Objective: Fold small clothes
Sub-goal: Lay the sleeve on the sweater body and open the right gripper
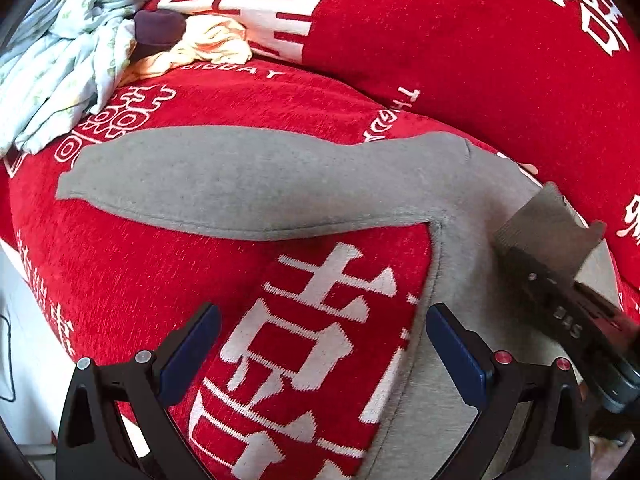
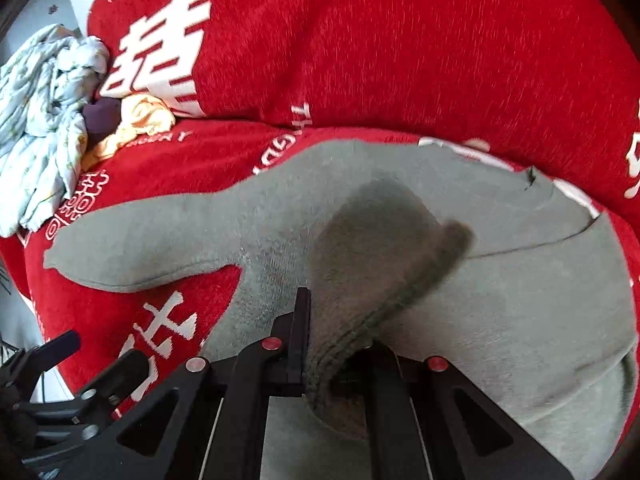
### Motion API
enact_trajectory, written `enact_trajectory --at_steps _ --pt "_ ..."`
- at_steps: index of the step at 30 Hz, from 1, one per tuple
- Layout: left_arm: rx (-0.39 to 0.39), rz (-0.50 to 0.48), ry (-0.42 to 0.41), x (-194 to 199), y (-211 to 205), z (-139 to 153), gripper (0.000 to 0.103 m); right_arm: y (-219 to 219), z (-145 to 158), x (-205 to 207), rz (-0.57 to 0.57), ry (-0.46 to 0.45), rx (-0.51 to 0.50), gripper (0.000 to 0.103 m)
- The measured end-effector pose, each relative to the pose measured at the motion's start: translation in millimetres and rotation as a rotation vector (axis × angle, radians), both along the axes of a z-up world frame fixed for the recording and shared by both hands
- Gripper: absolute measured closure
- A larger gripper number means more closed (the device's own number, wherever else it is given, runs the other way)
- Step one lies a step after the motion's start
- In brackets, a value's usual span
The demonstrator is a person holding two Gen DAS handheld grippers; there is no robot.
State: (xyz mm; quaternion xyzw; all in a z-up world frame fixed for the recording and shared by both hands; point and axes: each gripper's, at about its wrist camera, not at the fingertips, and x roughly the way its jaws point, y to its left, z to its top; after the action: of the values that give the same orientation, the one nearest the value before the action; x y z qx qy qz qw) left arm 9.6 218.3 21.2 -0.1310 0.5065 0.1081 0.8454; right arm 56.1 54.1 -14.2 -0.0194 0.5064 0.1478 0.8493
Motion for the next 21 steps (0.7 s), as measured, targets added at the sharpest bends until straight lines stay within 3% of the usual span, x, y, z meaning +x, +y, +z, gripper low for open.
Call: enact_trajectory --at_steps 3,5,9,10,17,21 --pt "-0.001 -0.001 0.008 0 -1 -2 0.000 -2 -5 4 0.000 0.035 0.018 0.091" --pt "-0.001 -0.001 0.010 0 -3 -2 0.000 -9 1 4 0.003 0.038 0.040 0.082" --pt "0.002 0.006 -0.012 0 -11 8 0.000 -41 34 -4 -0.001 -0.046 0.096 0.039" --pt "0.007 0.000 -0.021 0 -15 12 0.000 -52 43 -6 -0.007 -0.073 0.114 0.035" --pt "0.042 -0.141 -0.111 4 -80 49 0.000 -133 73 -7 -0.108 -0.128 0.246 0.034" --pt "0.057 -0.225 -0.125 7 -118 58 0.000 -155 71 -6 -0.124 -0.131 0.222 0.034"
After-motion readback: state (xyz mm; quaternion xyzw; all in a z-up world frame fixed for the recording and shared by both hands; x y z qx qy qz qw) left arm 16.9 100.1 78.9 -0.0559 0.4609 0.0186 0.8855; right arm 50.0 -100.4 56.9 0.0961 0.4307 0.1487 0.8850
